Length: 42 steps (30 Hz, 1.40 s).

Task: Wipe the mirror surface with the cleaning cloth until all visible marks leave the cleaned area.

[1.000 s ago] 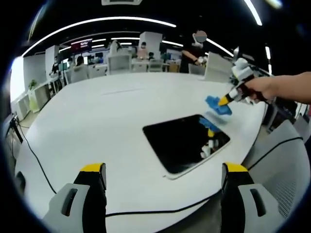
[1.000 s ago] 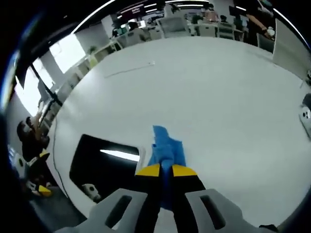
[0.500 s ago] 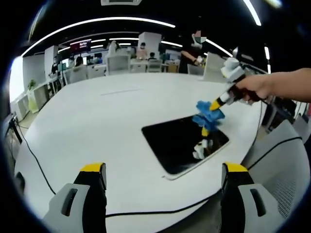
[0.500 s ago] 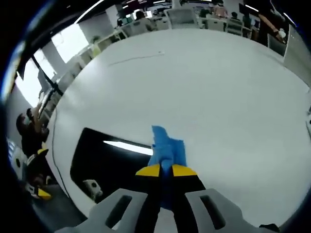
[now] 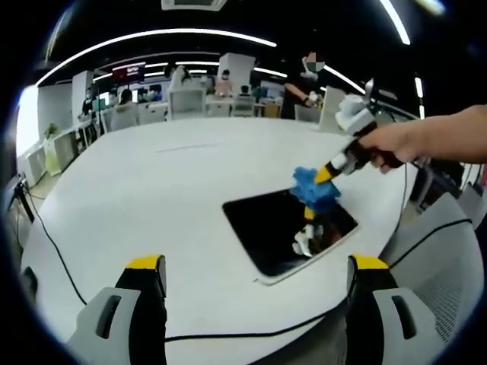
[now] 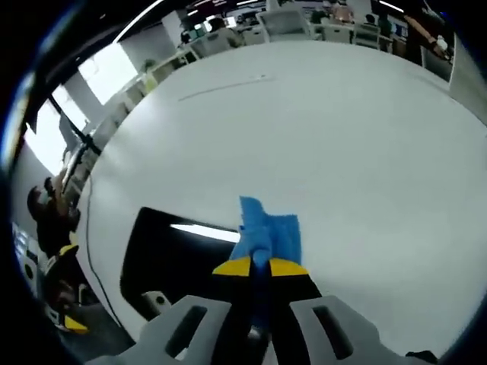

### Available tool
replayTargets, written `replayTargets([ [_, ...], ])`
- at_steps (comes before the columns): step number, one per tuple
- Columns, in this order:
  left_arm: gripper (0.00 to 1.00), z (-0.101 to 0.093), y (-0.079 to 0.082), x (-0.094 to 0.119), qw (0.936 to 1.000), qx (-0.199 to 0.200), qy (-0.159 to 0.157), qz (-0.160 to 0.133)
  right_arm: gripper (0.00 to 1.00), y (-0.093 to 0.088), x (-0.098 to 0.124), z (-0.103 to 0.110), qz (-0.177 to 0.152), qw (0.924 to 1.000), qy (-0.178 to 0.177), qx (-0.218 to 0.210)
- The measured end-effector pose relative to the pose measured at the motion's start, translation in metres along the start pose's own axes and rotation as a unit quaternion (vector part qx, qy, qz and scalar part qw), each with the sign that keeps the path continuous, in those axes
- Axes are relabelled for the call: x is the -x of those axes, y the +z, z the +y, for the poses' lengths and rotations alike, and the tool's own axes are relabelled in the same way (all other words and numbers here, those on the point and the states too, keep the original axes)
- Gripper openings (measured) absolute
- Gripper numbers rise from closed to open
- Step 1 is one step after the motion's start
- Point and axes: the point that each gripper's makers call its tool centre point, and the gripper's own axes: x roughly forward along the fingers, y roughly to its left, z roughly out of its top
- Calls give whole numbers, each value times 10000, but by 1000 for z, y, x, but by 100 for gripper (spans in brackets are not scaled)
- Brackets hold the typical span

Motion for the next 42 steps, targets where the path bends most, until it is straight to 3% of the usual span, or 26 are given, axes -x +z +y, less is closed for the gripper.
replayTargets([
  [11,99,1,2,1,10000,13,27,-43,1,-6,-13,34,187,9996,84,211],
  [17,99,0,1,1,10000,-2,22,-19,1,-5,-18,56,254,9994,224,33],
  [30,99,-3,0,0,10000,-43,-39,8,1,4,-34,83,366,9987,342,-3],
  [42,99,-4,-2,-2,9999,-64,-74,39,1,13,-49,123,454,9974,516,232],
])
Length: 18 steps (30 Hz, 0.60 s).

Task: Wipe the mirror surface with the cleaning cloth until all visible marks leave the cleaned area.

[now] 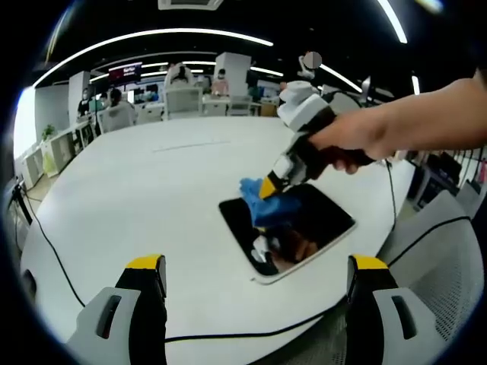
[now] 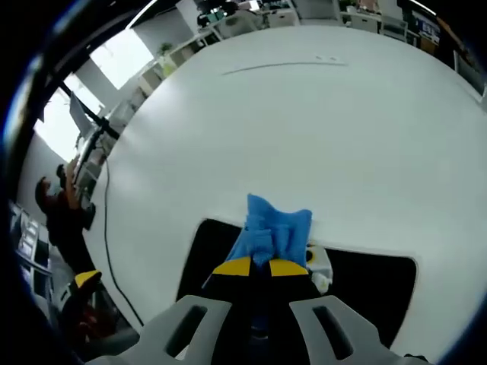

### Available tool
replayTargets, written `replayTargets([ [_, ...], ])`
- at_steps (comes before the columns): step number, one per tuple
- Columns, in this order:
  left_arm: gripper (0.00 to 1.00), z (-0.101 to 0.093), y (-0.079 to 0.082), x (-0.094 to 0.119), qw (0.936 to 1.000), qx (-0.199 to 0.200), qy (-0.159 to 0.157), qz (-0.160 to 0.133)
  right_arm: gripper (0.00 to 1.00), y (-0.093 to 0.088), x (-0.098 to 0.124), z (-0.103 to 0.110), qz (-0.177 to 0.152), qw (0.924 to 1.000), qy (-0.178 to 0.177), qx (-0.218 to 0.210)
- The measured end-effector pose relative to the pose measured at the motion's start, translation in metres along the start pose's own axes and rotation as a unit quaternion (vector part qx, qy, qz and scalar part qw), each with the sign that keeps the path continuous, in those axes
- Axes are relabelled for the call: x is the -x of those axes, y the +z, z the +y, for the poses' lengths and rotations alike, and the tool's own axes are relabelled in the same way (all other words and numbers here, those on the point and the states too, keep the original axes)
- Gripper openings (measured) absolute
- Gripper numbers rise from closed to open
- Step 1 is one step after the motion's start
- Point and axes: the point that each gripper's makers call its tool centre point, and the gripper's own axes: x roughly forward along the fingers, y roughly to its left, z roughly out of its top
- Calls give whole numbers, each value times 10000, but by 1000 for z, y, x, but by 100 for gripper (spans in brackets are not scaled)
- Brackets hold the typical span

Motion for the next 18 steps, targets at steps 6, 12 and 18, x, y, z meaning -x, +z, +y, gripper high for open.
replayTargets([
  [6,99,0,-1,0,10000,2,-17,34,1,7,-11,22,5,9999,97,89],
  [12,99,0,-2,0,10000,-3,-16,66,1,9,-16,41,7,9995,167,252],
  [18,99,-1,-3,1,10000,-14,-30,89,1,10,-19,51,32,9992,215,330],
])
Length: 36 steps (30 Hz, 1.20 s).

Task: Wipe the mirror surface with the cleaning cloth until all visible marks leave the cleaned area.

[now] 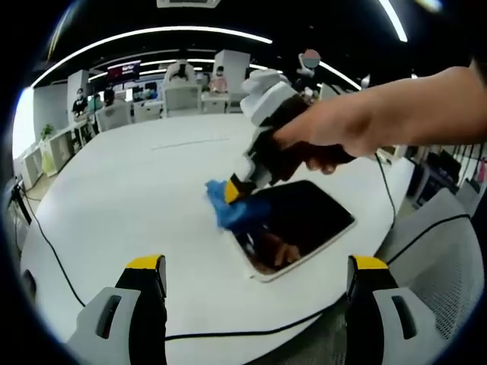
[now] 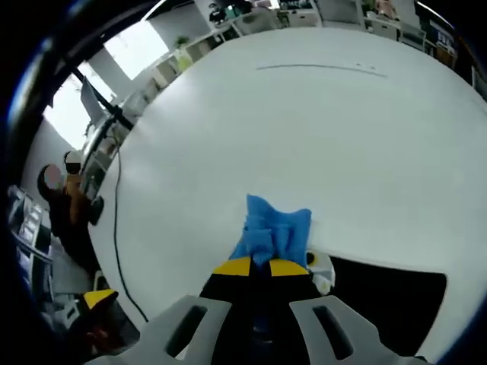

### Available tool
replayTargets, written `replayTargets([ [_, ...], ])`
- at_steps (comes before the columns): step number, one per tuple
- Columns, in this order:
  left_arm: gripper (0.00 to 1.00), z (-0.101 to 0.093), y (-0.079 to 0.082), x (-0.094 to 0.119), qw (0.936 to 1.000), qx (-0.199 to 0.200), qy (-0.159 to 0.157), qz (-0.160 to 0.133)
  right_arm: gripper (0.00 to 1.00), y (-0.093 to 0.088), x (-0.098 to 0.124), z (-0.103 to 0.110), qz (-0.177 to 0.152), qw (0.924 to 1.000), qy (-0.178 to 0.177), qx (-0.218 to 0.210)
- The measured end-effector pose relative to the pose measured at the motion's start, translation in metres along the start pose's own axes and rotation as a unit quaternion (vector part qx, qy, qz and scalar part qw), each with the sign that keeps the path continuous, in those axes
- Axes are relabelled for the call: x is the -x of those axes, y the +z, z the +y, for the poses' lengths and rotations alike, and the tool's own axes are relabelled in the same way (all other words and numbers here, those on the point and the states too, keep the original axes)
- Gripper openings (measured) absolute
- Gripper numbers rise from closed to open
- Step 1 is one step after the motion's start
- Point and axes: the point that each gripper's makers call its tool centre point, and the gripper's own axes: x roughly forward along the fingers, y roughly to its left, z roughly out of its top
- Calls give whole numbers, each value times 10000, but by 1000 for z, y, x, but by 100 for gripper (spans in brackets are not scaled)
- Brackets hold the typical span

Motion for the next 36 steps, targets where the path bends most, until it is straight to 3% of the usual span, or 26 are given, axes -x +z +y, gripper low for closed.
replayTargets([
  [9,99,1,-1,-1,10000,-11,10,12,1,-1,2,-1,-20,9999,52,-90],
  [15,99,1,-1,-1,10000,-17,18,18,1,-2,1,-1,-205,9996,-6,194],
  [36,99,0,-1,0,10000,-35,18,13,1,-36,11,16,-261,9990,218,280],
])
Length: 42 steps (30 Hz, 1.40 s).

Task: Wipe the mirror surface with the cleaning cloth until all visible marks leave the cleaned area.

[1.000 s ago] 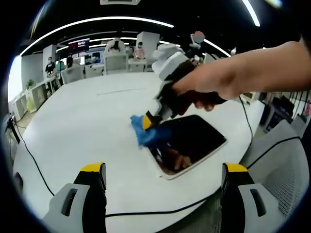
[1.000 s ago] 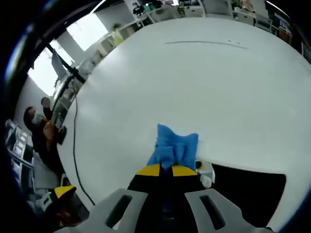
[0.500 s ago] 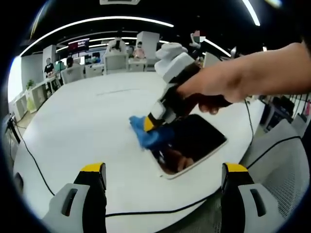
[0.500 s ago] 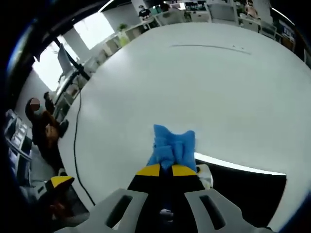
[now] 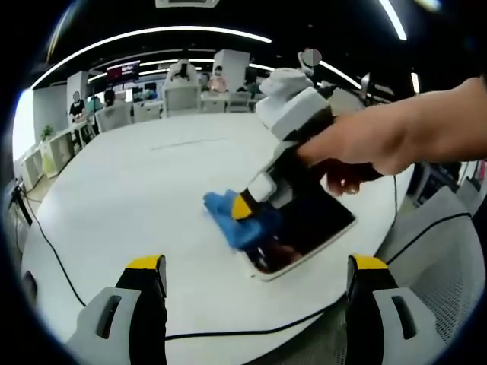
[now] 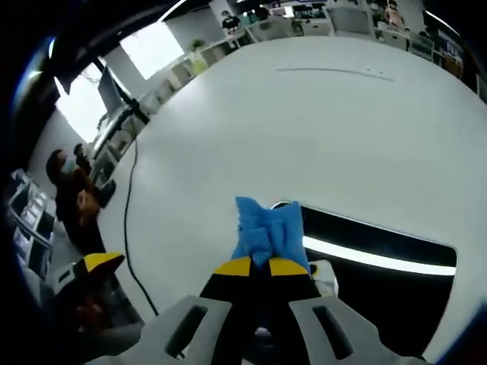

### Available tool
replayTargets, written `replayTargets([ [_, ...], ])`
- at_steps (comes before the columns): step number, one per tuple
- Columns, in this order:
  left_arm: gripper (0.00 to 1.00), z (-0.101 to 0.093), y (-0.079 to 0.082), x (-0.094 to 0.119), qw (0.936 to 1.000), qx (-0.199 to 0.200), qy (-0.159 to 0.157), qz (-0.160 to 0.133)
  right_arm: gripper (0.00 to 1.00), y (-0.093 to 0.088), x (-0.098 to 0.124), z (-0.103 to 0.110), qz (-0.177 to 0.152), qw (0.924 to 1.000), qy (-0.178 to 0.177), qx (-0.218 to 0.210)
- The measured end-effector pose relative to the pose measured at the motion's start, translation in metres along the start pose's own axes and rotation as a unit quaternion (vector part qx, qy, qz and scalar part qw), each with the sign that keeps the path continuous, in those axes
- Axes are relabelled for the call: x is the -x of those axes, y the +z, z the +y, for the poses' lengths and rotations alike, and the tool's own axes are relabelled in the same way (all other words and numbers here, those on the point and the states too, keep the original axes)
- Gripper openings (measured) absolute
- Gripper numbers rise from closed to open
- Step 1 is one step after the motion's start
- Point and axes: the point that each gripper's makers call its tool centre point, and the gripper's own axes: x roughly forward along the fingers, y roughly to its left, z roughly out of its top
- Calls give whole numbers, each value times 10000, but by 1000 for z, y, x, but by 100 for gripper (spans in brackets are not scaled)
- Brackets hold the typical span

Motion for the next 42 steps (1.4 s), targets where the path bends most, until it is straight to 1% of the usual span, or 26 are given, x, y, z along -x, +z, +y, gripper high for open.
replayTargets([
  [2,99,0,0,0,10000,-8,2,3,1,-2,0,1,17,9999,-14,107],
  [4,96,0,-1,0,10000,-46,14,32,1,-4,1,2,28,9997,-21,256],
  [6,97,0,-1,0,10000,-63,6,33,1,-6,2,3,46,9997,-2,259],
  [9,99,0,1,0,10000,-21,15,-27,1,-7,3,2,-41,9995,53,314],
  [11,99,1,5,1,9999,57,25,-130,1,-6,2,1,-88,9993,98,344],
  [13,99,-1,2,0,9999,106,-44,-62,1,-6,2,1,-113,9993,134,335],
  [19,99,-2,2,0,10000,53,-45,-47,0,-5,4,-1,-187,9988,384,252],
  [24,99,-1,2,0,10000,49,-25,-63,0,-7,7,-4,-236,9985,368,316],
  [26,99,-2,2,0,10000,40,-28,-55,0,-8,9,-9,-255,9985,368,312],
  [32,99,-1,2,0,10000,49,-2,-61,0,-14,21,-31,-354,9988,325,89],
  [38,99,-1,2,0,10000,63,-2,-64,0,-20,31,-51,-389,9989,228,100],
  [42,99,-1,2,-1,10000,55,-17,-57,0,-23,37,-61,-404,9990,190,6],
])
